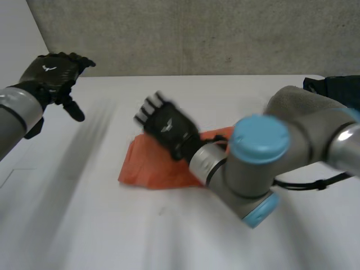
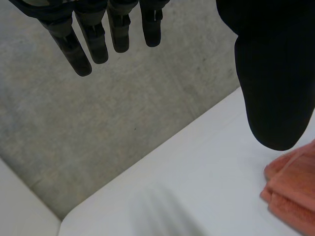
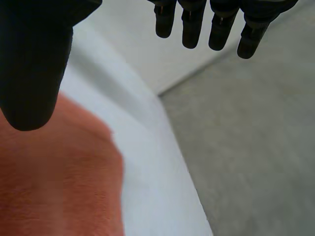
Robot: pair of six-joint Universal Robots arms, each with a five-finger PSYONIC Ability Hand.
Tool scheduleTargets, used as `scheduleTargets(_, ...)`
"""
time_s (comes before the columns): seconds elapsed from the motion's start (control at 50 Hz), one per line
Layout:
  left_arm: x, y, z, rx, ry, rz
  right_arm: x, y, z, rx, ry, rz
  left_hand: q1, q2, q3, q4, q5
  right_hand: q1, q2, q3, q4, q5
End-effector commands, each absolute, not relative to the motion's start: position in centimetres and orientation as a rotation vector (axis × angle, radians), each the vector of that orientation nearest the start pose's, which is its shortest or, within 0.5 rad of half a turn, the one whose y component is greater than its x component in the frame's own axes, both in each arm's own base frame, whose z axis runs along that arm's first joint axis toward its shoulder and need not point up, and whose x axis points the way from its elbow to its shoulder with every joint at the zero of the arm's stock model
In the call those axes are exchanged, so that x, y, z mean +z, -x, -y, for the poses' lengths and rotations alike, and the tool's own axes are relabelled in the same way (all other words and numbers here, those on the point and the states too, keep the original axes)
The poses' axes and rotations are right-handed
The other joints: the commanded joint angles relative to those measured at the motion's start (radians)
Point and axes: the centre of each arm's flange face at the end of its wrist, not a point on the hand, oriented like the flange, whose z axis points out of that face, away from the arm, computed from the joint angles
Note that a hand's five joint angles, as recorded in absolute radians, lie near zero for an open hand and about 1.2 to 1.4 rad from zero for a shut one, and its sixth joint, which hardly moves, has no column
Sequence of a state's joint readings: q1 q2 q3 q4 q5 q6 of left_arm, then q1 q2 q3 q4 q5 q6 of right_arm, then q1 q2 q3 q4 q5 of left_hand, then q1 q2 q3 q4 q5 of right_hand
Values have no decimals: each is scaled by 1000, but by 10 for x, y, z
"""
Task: Fold the laundry.
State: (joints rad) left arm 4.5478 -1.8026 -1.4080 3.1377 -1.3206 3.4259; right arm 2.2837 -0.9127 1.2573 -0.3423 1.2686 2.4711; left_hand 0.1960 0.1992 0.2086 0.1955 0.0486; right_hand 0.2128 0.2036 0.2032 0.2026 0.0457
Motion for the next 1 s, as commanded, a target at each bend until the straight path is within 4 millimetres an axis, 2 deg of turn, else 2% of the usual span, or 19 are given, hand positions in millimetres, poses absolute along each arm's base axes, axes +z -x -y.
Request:
scheduleTargets(0.02,281,252,319,-2265,-869,-2264,225,-344,261,-1871,899,-1835,-21,-25,-34,-21,-49,-38,-29,-29,-28,-46)
scheduleTargets(0.08,273,270,314,-2257,-921,-2296,217,-329,267,-1799,830,-1960,-21,-25,-34,-21,-49,-38,-29,-29,-28,-46)
scheduleTargets(0.1,266,282,310,-2242,-956,-2319,209,-319,268,-1745,820,-2040,-21,-25,-34,-21,-49,-38,-29,-29,-28,-46)
scheduleTargets(0.16,253,300,303,-2202,-1016,-2357,195,-302,270,-1665,822,-2168,-21,-25,-34,-21,-49,-38,-29,-29,-28,-46)
scheduleTargets(0.18,244,310,298,-2167,-1047,-2380,186,-291,270,-1611,826,-2247,-21,-25,-34,-21,-49,-38,-29,-29,-28,-46)
scheduleTargets(0.26,225,332,289,-2102,-1083,-2398,164,-270,269,-1542,836,-2354,-21,-25,-34,-21,-49,-38,-29,-29,-28,-46)
scheduleTargets(0.34,216,343,289,-2060,-1064,-2378,148,-262,266,-1548,840,-2368,-21,-25,-34,-21,-49,-24,-15,-14,-14,-31)
scheduleTargets(0.48,222,344,286,-2049,-1044,-2386,126,-261,271,-1594,842,-2346,-21,-25,-34,-21,-49,97,106,106,107,89)
scheduleTargets(0.62,234,337,283,-2072,-1011,-2390,123,-262,281,-1644,805,-2319,-21,-25,-34,-21,-49,150,159,159,160,142)
scheduleTargets(0.76,244,328,282,-2107,-983,-2409,113,-260,287,-1636,788,-2336,-21,-25,-34,-21,-49,373,382,382,383,365)
scheduleTargets(0.8,246,327,282,-2121,-969,-2421,110,-259,288,-1634,792,-2344,-21,-25,-34,-21,-49,636,645,645,646,628)
scheduleTargets(0.82,247,326,282,-2127,-963,-2423,109,-259,288,-1635,791,-2345,-21,-25,-34,-21,-49,899,908,908,909,891)
scheduleTargets(0.84,246,326,282,-2125,-955,-2435,110,-258,288,-1648,782,-2345,-21,-25,-34,-21,-49,1181,1190,1190,1191,1173)
scheduleTargets(0.9,246,324,282,-2122,-943,-2451,112,-254,286,-1679,766,-2352,-21,-25,-34,-21,-49,1183,1193,1193,1194,1176)
scheduleTargets(0.98,245,322,279,-2109,-937,-2463,144,-244,291,-1876,746,-2277,-21,-25,-34,-21,-49,1183,1193,1193,1194,1176)
scheduleTargets(1.0,245,320,279,-2106,-937,-2463,157,-240,294,-1962,772,-2238,-21,-25,-34,-21,-49,1183,1193,1193,1194,1176)
